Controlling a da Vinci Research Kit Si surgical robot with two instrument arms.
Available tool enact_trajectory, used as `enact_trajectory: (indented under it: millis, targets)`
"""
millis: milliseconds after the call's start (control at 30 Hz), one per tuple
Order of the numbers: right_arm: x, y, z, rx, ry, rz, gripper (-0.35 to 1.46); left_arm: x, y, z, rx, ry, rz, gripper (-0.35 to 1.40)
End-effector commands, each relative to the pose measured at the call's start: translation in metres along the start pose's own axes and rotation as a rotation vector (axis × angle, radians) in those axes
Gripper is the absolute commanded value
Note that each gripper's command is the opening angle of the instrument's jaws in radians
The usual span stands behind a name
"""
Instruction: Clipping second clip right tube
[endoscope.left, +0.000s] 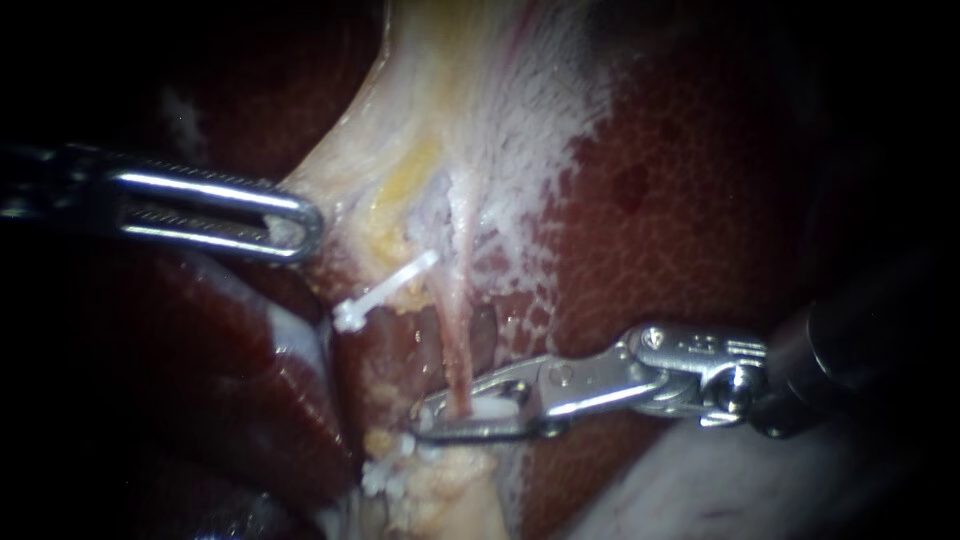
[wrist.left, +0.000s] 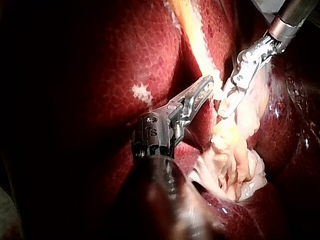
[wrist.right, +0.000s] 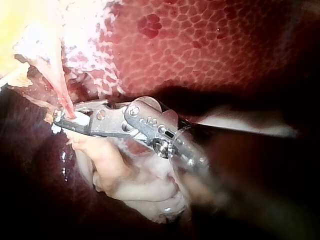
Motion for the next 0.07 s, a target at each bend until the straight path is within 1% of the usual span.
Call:
enact_trajectory:
  millis: [33, 67]
  targets:
    - [0.0000, 0.0000, 0.0000, 0.000, 0.000, 0.000, -0.35, 0.0000, 0.0000, 0.0000, 0.001, 0.000, 0.000, -0.20]
    - [-0.0001, 0.0000, 0.0000, 0.000, 0.000, 0.000, -0.35, 0.0000, 0.0000, 0.0001, 0.000, 0.000, 0.000, -0.20]
